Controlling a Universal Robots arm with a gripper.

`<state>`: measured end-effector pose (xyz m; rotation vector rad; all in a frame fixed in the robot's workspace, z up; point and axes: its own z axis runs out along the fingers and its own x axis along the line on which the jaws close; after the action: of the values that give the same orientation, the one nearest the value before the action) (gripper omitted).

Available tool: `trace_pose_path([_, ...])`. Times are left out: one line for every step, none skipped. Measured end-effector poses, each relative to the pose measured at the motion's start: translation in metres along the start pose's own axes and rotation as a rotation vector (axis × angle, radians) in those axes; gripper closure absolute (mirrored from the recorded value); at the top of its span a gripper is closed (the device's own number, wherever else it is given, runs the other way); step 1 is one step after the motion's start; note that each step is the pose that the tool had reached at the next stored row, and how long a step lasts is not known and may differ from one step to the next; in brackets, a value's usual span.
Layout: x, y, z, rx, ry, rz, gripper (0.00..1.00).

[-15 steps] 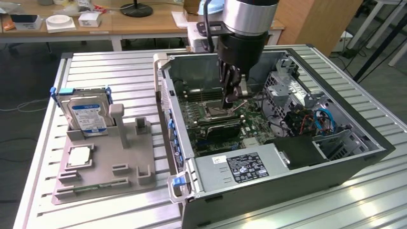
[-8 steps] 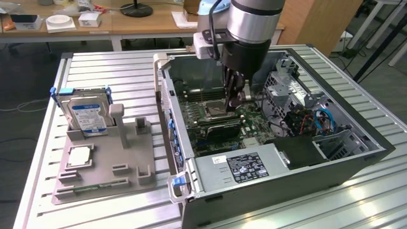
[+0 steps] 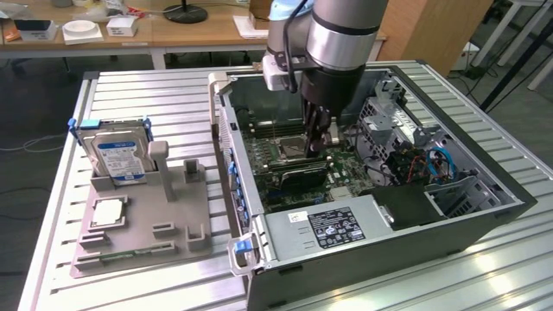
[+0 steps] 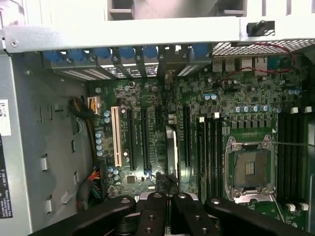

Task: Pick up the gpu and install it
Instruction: 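Press down on the gpu until it lock into place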

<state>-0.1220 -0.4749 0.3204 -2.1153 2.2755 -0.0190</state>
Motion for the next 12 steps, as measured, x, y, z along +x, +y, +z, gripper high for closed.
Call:
trace_pose_path([0.000,0.0000,0.0018,0.0000,-0.0001,0.000,0.89])
trace_pose_path([0.000,0.0000,0.0036,0.0001,-0.0001,0.000,0.89])
trace_pose_path([0.000,0.0000,0.0054,0.0000,0.0000,0.000,0.89])
trace_pose_path([0.000,0.0000,0.0072,0.0000,0.0000,0.000,0.89])
trace_pose_path([0.000,0.0001,0.0090,0.0000,-0.0001,0.000,0.89])
trace_pose_path([0.000,0.0001,0.0110,0.0000,0.0000,0.000,0.89])
trace_pose_path([0.000,0.0001,0.0127,0.0000,0.0000,0.000,0.89])
trace_pose_path([0.000,0.0002,0.0145,0.0000,0.0000,0.000,0.89])
trace_pose_path([0.000,0.0002,0.0163,0.0000,0.0000,0.000,0.89])
trace_pose_path([0.000,0.0002,0.0181,0.0000,0.0000,0.000,0.89])
trace_pose_path([0.000,0.0003,0.0199,0.0000,0.0001,0.000,0.89])
trace_pose_path([0.000,0.0003,0.0219,0.0000,-0.0001,-0.001,0.89])
